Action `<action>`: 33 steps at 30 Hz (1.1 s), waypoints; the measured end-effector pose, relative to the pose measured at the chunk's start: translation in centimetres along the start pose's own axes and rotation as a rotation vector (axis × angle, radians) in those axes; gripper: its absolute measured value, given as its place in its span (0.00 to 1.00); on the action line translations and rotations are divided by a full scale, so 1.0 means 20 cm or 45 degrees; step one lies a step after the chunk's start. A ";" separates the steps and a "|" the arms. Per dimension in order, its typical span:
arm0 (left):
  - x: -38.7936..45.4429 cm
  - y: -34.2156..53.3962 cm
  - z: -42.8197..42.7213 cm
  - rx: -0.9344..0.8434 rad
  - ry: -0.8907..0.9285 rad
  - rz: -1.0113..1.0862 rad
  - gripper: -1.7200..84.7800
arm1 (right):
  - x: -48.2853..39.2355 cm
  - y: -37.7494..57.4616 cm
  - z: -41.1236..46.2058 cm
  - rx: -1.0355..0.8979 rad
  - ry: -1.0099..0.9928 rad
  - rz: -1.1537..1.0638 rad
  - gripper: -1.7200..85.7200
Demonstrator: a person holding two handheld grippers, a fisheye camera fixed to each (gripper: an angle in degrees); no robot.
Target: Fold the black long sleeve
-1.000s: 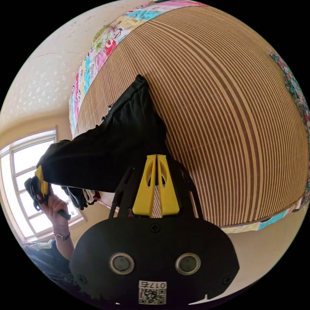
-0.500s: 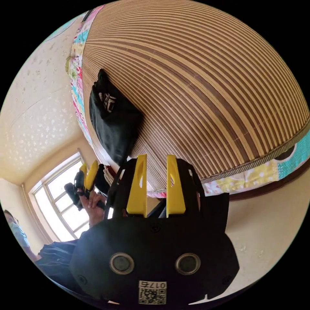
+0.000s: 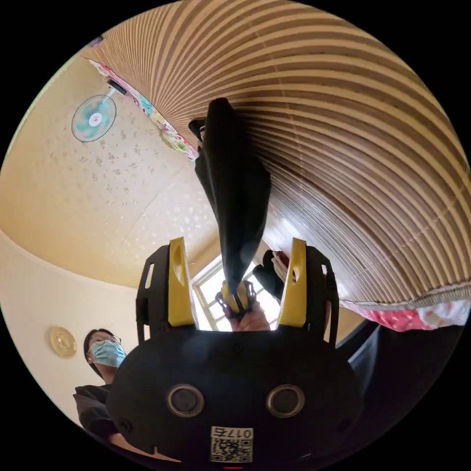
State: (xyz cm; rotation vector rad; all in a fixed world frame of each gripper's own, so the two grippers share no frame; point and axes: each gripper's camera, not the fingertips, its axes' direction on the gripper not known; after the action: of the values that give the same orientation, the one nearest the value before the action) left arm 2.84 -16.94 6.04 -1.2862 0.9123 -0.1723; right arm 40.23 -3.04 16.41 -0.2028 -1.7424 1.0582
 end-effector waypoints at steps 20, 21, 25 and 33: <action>0.00 0.87 -0.79 0.207 -0.052 0.075 0.12 | -0.97 0.11 -0.87 0.474 0.959 -0.416 0.10; -0.02 0.91 -0.83 0.218 -0.063 0.066 0.12 | -0.84 0.21 -1.03 0.625 1.105 -0.115 0.10; -0.16 1.19 -1.10 0.344 -0.074 0.033 0.11 | -0.37 0.74 -1.14 0.906 1.280 0.579 0.09; -0.30 1.80 -1.72 0.728 -0.524 0.019 0.11 | 0.51 0.99 -0.31 0.826 0.721 0.472 0.03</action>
State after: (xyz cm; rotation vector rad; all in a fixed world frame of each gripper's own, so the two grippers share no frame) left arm -37.06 -27.58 -22.30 -0.7408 0.4668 -0.1365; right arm 34.13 18.15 9.26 -0.3773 -0.8158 1.5949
